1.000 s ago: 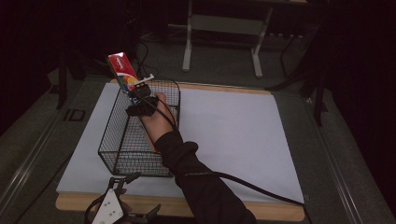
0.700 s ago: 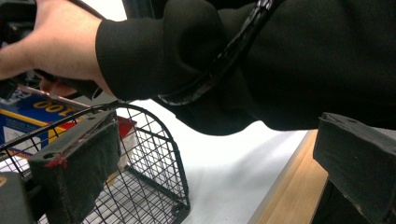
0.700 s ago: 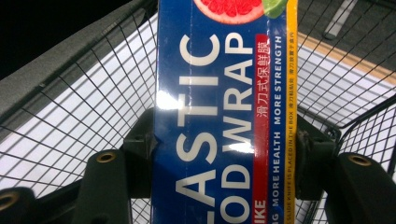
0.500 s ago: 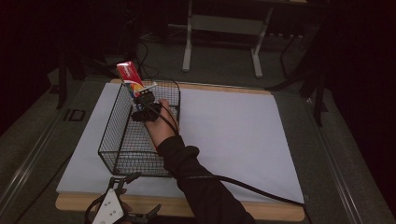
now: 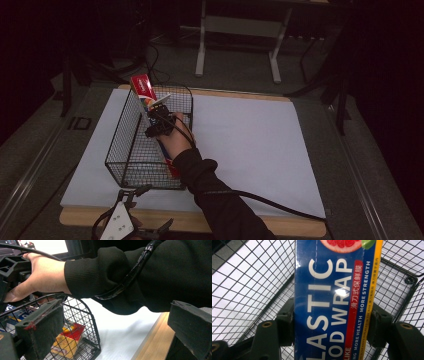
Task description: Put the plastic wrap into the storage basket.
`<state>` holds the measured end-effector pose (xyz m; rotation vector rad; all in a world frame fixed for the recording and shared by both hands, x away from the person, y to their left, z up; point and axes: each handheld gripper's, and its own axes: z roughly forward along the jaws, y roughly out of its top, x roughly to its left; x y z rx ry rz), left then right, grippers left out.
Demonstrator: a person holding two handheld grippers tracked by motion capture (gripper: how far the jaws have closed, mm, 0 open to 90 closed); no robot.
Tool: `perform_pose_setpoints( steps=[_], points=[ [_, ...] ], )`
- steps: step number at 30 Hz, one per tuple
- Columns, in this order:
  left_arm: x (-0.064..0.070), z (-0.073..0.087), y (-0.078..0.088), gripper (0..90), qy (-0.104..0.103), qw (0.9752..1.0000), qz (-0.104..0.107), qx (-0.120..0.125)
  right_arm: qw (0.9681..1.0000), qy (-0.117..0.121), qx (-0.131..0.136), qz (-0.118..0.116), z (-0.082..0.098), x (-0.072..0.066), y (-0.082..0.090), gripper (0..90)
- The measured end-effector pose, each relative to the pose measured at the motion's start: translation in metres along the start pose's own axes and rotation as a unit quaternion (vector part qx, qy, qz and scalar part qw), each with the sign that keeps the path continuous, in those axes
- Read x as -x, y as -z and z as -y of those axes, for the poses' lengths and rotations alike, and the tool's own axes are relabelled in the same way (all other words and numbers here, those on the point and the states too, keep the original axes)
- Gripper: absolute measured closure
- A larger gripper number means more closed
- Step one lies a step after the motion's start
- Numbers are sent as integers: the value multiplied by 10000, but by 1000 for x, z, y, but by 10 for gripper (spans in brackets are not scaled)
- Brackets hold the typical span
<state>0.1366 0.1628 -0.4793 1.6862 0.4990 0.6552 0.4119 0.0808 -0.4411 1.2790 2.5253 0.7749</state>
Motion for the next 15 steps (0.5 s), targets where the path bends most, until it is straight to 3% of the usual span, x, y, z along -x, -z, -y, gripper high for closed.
perform_pose_setpoints(
  steps=[6, 11, 15],
  points=[
    [0, 0, 0, 15, 8, 10000, 25, -25, 9999, 139, 75, 25, 1, 0, 1, 354],
    [0, 0, 0, 15, 20, 10000, 24, -25, 9992, 302, 271, 3, -1, -1, 9, 276],
    [0, 0, 0, 15, 17, 10000, 19, -27, 9979, 387, 478, -220, -2, -1, 21, 209]
  ],
)
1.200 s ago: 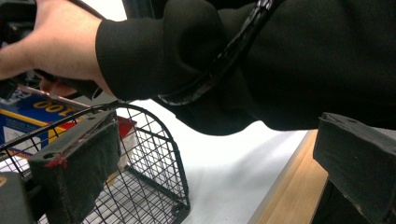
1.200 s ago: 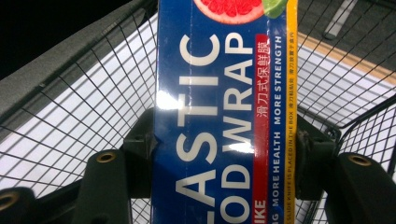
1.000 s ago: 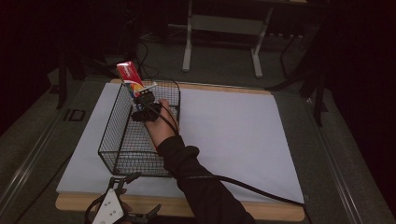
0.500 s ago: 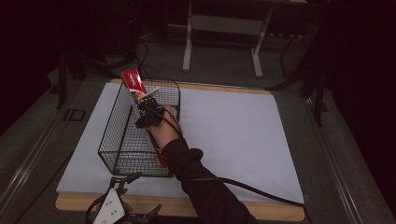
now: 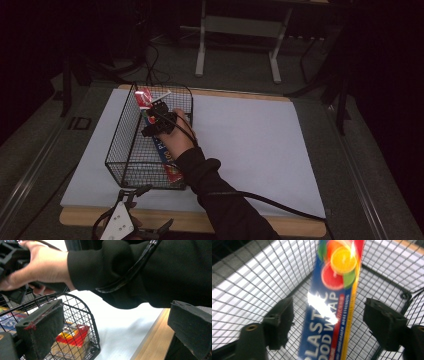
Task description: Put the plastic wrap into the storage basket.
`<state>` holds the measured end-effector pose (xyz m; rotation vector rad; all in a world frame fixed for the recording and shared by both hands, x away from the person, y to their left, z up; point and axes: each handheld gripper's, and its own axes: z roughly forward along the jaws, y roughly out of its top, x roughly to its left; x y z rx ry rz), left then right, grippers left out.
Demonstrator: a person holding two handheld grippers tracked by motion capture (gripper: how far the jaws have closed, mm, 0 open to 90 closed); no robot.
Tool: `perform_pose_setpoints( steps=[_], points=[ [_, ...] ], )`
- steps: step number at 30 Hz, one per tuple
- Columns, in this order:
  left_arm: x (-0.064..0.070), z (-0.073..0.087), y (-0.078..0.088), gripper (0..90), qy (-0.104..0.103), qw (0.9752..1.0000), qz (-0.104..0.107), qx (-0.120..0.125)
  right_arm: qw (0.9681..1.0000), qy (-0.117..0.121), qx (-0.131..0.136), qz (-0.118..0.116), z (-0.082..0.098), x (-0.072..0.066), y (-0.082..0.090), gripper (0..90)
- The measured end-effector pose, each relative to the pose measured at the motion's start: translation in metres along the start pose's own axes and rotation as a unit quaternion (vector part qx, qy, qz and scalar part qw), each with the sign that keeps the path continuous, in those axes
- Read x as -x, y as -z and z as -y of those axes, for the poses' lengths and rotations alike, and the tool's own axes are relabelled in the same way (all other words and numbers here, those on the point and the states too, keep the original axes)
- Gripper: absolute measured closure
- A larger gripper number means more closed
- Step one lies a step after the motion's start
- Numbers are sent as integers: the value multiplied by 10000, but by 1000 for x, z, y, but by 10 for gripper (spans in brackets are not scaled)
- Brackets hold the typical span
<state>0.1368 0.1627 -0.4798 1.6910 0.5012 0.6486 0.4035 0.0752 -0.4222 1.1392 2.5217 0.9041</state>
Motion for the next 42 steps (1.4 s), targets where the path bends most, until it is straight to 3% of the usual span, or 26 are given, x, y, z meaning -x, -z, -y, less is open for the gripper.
perform_pose_setpoints(
  steps=[2, 5, 8, 13, 18, 29, 42],
  points=[
    [0, 0, 0, 15, -5, 10000, -7, -7, 9997, -26, 146, -207, 0, 0, 7, 185],
    [0, 0, -1, 15, -12, 10000, -11, -20, 9992, 111, 307, -226, 1, 2, 17, 161],
    [0, 0, -1, 15, -7, 10000, -11, -20, 9981, 426, 400, -168, 4, 4, 24, 134],
    [0, 0, -2, 15, -7, 10000, -18, -35, 9940, 731, 622, -520, 13, 12, 37, 134],
    [0, 1, -3, 15, 10, 10000, -21, -56, 9913, 770, 799, -710, 24, 25, 48, 136],
    [0, 1, -4, 15, 5, 10000, -31, -88, 9902, 766, 966, -653, 48, 51, 72, 136],
    [0, 2, -4, 15, 8, 9999, -44, -103, 9886, 836, 1194, -383, 90, 80, 94, 138]
  ],
)
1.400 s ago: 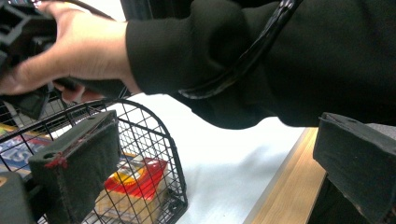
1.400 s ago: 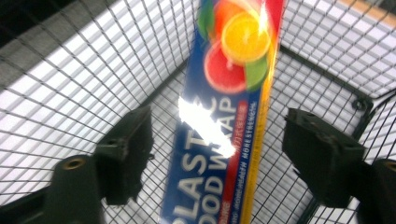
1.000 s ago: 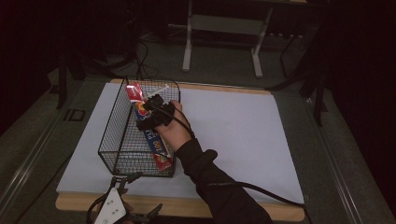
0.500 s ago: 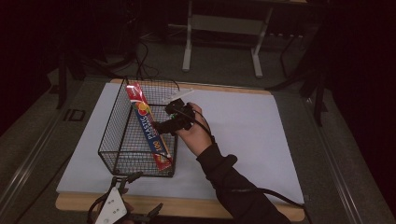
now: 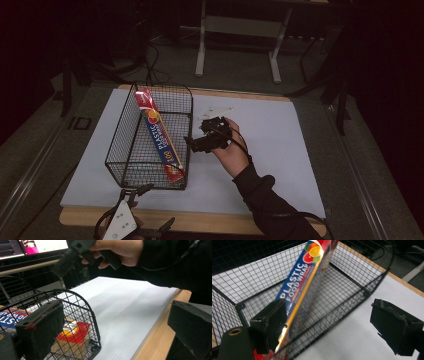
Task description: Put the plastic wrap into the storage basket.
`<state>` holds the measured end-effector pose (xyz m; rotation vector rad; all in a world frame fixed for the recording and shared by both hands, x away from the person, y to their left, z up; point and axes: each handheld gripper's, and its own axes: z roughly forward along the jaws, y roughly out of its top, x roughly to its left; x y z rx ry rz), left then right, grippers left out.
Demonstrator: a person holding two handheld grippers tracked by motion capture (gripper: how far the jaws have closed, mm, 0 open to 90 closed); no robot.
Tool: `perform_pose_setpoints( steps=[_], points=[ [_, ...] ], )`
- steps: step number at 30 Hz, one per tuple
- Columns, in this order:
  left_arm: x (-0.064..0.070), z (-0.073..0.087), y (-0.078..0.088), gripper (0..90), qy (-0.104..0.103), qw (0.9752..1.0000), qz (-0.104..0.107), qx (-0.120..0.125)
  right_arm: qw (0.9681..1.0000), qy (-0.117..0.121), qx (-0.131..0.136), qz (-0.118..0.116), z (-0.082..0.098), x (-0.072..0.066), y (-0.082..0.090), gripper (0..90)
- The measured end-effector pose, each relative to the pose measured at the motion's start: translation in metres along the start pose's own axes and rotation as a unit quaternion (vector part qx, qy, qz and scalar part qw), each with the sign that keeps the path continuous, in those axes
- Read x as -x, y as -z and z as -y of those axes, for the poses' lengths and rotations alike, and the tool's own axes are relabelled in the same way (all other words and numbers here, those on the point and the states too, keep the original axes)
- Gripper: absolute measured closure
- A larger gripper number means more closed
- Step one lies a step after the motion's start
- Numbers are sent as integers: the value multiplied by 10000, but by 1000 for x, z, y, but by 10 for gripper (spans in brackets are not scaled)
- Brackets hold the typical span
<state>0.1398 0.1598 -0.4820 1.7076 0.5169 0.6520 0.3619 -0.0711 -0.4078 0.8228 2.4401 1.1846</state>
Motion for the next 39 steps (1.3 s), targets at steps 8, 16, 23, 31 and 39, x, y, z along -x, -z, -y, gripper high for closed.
perform_pose_setpoints(
  steps=[8, 16, 23, 31, 39],
  points=[
    [0, 0, -1, 15, -3, 10000, 8, -9, 9998, -17, -19, 183, 29, 11, 16, 139],
    [0, 0, -1, 15, 14, 10000, 5, -17, 9993, -61, 63, 351, 56, 22, 33, 139],
    [0, 0, -1, 15, 16, 10000, 9, -18, 9989, -256, 87, 389, 80, 35, 43, 141],
    [0, 0, -2, 15, 27, 10000, 7, -25, 9976, -306, 189, 599, 105, 44, 57, 149],
    [1, 0, -2, 15, 14, 10000, 5, -40, 9967, -455, -31, 671, 141, 50, 64, 149]
  ],
)
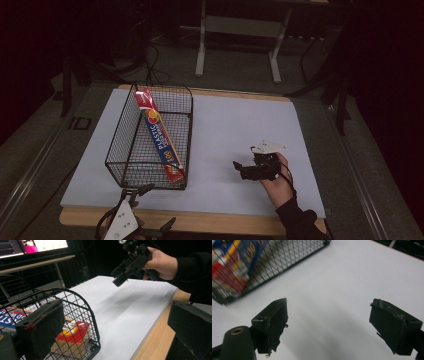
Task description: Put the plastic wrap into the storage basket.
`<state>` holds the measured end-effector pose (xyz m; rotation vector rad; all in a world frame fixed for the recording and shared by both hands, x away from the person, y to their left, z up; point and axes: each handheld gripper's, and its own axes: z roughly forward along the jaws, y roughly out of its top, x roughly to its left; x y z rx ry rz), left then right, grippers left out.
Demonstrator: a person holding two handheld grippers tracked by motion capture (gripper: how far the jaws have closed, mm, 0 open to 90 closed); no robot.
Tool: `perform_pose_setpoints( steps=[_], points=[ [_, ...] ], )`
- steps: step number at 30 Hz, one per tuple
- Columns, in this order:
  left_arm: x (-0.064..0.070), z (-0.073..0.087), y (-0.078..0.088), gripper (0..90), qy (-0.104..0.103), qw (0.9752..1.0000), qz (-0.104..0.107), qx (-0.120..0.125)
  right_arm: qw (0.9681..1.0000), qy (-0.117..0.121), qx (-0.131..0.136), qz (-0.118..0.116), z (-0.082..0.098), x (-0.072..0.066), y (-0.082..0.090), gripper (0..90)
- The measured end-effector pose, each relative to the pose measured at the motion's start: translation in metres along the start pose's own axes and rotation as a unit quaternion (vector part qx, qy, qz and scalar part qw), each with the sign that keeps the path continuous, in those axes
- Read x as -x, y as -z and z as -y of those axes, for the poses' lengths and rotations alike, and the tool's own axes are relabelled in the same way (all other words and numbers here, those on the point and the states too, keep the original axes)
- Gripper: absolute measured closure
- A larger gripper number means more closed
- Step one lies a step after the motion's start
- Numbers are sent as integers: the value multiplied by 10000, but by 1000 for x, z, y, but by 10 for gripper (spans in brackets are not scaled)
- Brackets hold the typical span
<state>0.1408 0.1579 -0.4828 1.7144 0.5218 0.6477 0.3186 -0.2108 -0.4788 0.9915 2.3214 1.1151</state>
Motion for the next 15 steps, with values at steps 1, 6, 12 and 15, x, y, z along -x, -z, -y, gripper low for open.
perform_pose_setpoints(
  steps=[1, 6, 12, 15],
  points=[
    [0, 0, 0, 15, 0, 10000, 5, 0, 10000, -6, -6, 38, 4, 2, 1, 149],
    [0, 0, 0, 15, -23, 10000, 20, -5, 9998, -122, -22, 148, 17, 9, 6, 149],
    [1, 0, 0, 15, -21, 10000, 32, -28, 9996, -76, -46, 269, 22, 12, 5, 149],
    [1, 0, 0, 15, -16, 10000, 34, -23, 9996, -11, -97, 277, 25, 11, 2, 149]
  ],
)
